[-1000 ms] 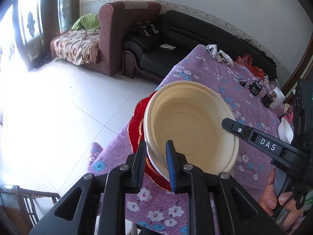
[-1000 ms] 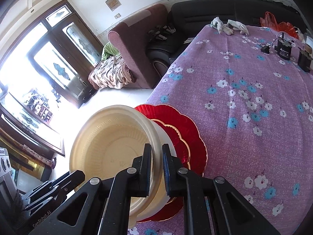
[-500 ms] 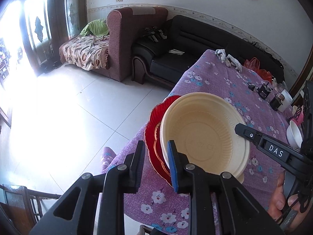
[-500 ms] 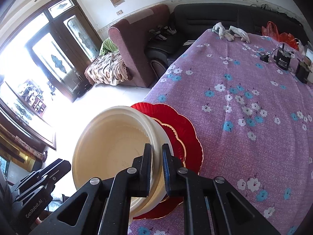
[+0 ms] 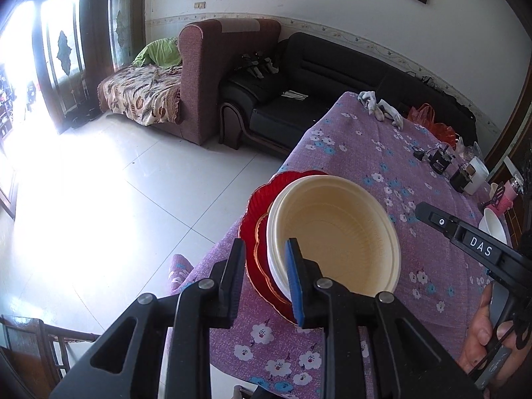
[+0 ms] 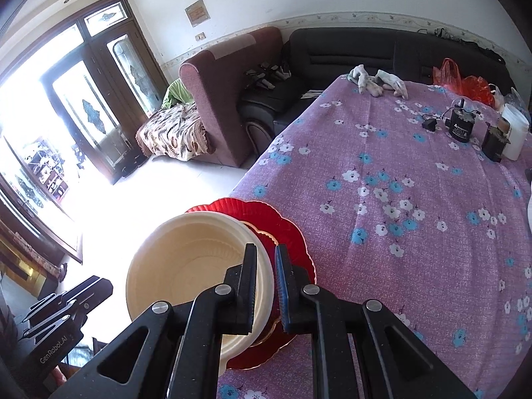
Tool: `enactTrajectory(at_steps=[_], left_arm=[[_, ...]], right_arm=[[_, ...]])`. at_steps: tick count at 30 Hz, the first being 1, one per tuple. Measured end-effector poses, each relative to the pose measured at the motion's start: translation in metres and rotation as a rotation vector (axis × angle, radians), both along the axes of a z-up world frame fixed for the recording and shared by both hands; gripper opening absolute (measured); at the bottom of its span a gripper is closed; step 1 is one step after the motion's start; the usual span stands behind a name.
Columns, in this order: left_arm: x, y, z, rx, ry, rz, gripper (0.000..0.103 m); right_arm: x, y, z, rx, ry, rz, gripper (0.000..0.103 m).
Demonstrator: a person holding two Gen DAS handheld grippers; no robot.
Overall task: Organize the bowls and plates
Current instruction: 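Lower the beige bowl with both grippers into the white bowl, then open both grippers and release the beige bowl on the stack, then move both tools toward the remaining white paper bowl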
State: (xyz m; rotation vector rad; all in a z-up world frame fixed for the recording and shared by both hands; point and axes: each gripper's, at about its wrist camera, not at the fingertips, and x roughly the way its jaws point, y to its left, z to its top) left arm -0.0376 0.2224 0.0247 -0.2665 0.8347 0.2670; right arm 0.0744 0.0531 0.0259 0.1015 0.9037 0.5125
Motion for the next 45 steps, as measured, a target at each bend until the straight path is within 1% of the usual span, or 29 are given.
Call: enactTrajectory(at_steps=[1, 2, 4, 7, 8, 11, 13, 16, 21, 26, 30, 36, 39, 42, 45], left_arm=[[0.0, -0.004, 0.004, 0.002, -0.008, -0.006, 0.03], [0.0, -0.007, 0.007, 0.006, -0.015, -0.011, 0.036], [0.0, -0.018, 0.014, 0.03, -0.032, -0.025, 0.045], [0.001, -0.039, 0.025, 0.045, -0.052, -0.065, 0.049], [0.003, -0.047, 0.027, 0.044, -0.057, -0.084, 0.052], [0.01, -0.079, 0.035, 0.071, -0.071, -0.144, 0.06], [0.017, -0.102, 0.036, 0.086, -0.069, -0.192, 0.062], [0.031, -0.142, 0.033, 0.082, -0.057, -0.276, 0.064], [0.058, -0.205, 0.017, 0.05, 0.002, -0.411, 0.064], [0.077, -0.259, 0.002, 0.048, 0.046, -0.507, 0.064], [0.092, -0.288, -0.004, 0.037, 0.069, -0.554, 0.064], [0.114, -0.326, -0.009, 0.027, 0.098, -0.607, 0.064], [0.129, -0.341, -0.014, 0.0, 0.127, -0.636, 0.064], [0.154, -0.354, -0.018, -0.05, 0.158, -0.648, 0.064], [0.174, -0.37, -0.019, -0.075, 0.17, -0.66, 0.064]], right_arm=[[0.001, -0.005, 0.001, 0.007, 0.001, -0.01, 0.013], [0.002, -0.009, 0.002, 0.013, 0.002, -0.018, 0.013], [0.003, -0.02, 0.003, 0.031, 0.011, -0.03, 0.013], [0.004, -0.036, 0.005, 0.046, 0.01, -0.054, 0.013], [0.003, -0.042, 0.005, 0.051, 0.011, -0.061, 0.013], [0.004, -0.062, 0.007, 0.064, 0.009, -0.087, 0.013], [0.003, -0.079, 0.009, 0.071, 0.007, -0.108, 0.013], [0.003, -0.108, 0.009, 0.084, 0.004, -0.15, 0.013], [0.005, -0.168, 0.008, 0.086, 0.002, -0.238, 0.013], [0.006, -0.239, 0.005, 0.091, 0.003, -0.353, 0.013], [0.005, -0.295, 0.003, 0.099, 0.009, -0.442, 0.012], [0.002, -0.36, 0.007, 0.105, 0.005, -0.54, 0.012], [0.004, -0.386, 0.009, 0.105, 0.003, -0.579, 0.012], [0.007, -0.41, 0.011, 0.1, 0.0, -0.617, 0.012], [0.013, -0.433, 0.013, 0.1, 0.002, -0.65, 0.012]])
